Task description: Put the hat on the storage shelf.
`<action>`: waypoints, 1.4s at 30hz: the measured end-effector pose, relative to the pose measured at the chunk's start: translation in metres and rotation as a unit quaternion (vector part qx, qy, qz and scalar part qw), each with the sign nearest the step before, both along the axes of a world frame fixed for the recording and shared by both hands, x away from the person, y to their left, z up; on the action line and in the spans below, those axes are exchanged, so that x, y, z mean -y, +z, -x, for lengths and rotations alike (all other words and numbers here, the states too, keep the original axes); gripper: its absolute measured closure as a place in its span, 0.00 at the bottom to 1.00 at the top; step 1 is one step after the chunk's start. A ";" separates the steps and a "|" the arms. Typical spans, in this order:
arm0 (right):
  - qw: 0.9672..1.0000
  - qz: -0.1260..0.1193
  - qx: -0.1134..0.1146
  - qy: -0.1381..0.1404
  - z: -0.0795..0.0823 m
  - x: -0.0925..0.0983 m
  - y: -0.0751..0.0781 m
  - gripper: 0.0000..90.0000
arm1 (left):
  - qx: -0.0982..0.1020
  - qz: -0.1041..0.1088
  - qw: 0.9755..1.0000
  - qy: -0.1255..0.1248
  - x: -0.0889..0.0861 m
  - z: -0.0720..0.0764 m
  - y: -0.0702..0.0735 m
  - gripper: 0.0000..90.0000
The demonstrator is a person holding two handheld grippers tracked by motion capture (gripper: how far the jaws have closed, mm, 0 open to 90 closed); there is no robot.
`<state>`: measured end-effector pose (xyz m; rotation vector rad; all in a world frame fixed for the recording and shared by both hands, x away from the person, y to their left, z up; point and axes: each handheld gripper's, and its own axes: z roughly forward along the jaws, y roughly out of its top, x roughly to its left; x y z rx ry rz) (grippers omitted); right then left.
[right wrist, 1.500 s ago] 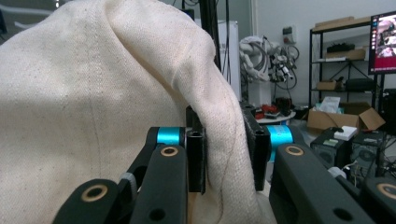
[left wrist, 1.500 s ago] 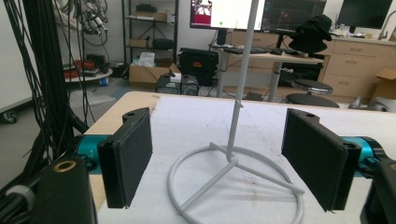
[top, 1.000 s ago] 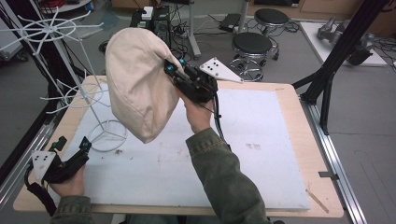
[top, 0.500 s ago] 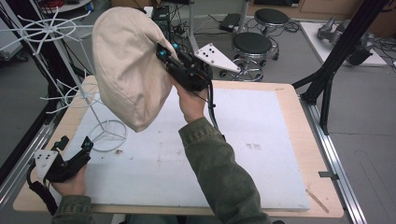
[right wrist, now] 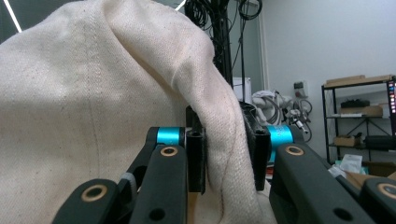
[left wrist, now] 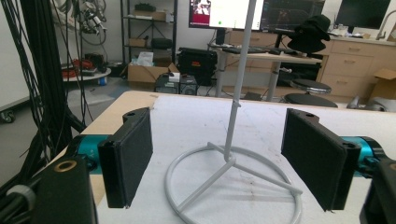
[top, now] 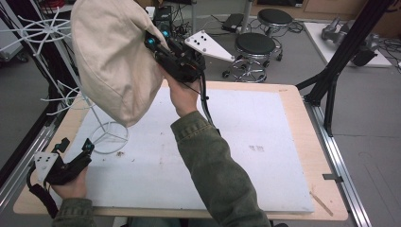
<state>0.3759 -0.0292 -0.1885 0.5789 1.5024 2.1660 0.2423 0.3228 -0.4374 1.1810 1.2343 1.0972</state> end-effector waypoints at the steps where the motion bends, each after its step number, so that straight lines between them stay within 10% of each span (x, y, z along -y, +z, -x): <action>1: 1.000 0.001 0.000 0.002 0.000 -0.001 0.001 0.84 | 0.000 0.000 1.000 0.000 0.000 0.000 0.000 0.28; 31: 0.999 0.049 -0.008 0.004 -0.014 -0.065 0.039 0.83 | 0.000 0.005 1.000 0.000 -0.002 0.001 -0.001 0.28; 42: 0.997 0.080 -0.018 -0.009 -0.021 -0.081 0.030 0.83 | 0.002 0.005 1.000 0.000 -0.002 0.001 -0.001 0.28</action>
